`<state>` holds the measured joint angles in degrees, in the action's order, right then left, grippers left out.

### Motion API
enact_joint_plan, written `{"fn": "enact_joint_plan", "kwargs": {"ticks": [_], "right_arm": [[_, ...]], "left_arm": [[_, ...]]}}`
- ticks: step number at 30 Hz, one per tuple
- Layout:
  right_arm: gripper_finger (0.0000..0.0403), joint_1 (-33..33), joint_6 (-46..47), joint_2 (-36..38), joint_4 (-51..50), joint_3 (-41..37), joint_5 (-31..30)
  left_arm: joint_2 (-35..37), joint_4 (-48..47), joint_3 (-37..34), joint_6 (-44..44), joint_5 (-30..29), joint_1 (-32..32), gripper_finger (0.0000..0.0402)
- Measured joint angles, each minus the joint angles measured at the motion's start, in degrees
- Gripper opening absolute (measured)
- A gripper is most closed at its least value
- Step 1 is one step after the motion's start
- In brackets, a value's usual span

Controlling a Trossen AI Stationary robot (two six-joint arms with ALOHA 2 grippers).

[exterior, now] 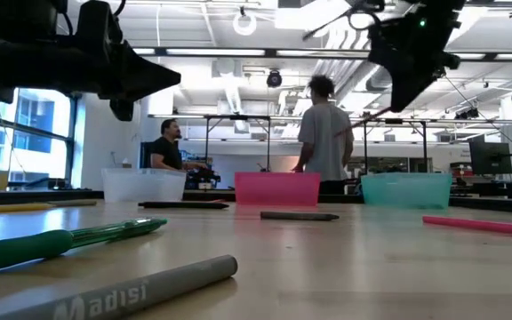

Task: Sort crayons/erasers/pens/pencils in bins
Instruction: Put the red pencil into the blue bin

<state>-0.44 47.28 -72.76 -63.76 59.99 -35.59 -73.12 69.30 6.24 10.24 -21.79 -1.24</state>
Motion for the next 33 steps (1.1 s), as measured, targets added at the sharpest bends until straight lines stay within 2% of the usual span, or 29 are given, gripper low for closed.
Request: {"fn": "enact_joint_plan", "kwargs": {"ticks": [4,10,19,24,27,33], "right_arm": [[0.0016,-5.8,5.83,0.06,-2.99,-0.56,0.14],[0.0016,-14.89,8.13,0.01,-3.88,-7.42,1.66],[0.0016,-30.26,-12.06,0.01,11.66,-13.46,7.92],[0.0016,-37.19,-19.57,0.01,18.8,-16.75,12.35],[0.0016,-39.66,-22.42,0.01,21.76,-18.55,15.11],[0.0022,-40.97,-23.38,-0.01,21.92,-19.67,15.28]], "left_arm": [[0.0,-0.45,0.0,0.02,0.27,-0.02,0.0],[0.0,-0.52,0.02,0.02,0.66,-0.04,0.0],[0.0,-0.64,0.02,0.02,0.66,-0.04,0.0],[0.0,-0.7,0.02,0.02,0.66,-0.04,0.0],[0.0,-0.7,0.02,0.02,0.6,-0.04,0.0],[0.0,-0.94,0.04,0.03,0.36,-0.04,0.0]]}}
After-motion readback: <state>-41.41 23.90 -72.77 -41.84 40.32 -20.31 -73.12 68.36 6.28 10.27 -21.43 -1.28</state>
